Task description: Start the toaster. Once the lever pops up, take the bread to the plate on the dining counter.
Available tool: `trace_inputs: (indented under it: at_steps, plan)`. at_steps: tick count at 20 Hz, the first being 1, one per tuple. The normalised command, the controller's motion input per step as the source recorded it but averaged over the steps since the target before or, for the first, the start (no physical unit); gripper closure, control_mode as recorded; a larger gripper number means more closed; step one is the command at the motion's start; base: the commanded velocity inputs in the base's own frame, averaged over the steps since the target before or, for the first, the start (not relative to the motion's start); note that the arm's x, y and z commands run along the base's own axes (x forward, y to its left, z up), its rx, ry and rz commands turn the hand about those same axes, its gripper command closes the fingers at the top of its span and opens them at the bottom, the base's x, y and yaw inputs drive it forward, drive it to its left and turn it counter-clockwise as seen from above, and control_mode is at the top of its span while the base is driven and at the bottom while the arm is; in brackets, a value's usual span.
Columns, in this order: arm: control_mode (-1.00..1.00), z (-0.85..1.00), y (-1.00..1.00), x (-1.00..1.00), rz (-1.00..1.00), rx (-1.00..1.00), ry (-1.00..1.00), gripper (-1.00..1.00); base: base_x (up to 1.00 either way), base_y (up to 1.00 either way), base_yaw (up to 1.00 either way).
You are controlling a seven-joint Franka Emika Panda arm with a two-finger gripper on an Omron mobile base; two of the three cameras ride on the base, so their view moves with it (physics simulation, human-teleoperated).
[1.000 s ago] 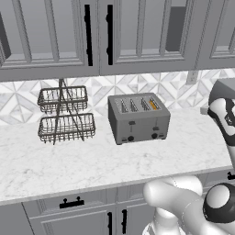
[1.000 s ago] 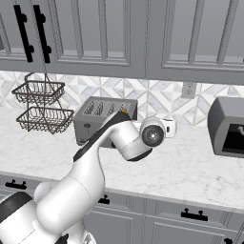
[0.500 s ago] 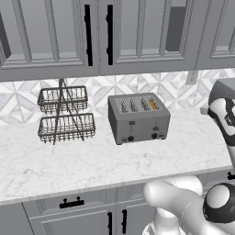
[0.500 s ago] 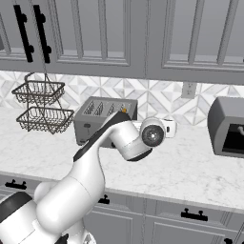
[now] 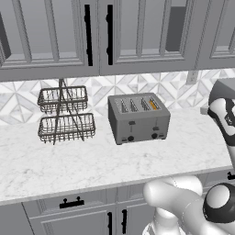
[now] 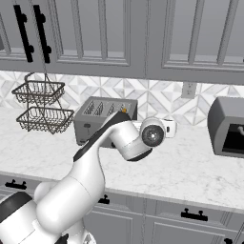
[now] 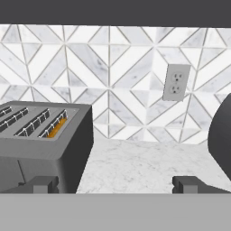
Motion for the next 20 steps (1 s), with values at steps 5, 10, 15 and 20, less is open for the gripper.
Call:
trace_inputs:
  at_steps: [5,10,15,20]
  plan:
    - [-1.00,0.00,0.00,0.00,0.00,0.00,0.00,-1.00,0.00,0.00,0.00]
    - [-1.00,0.00,0.00,0.00,0.00,0.00,0.00,-1.00,0.00,0.00,0.00]
    - [-1.00,0.00,0.00,0.00,0.00,0.00,0.00,-1.00,0.00,0.00,0.00]
    - [-1.00,0.00,0.00,0.00,0.00,0.00,0.00,-1.00,0.00,0.00,0.00]
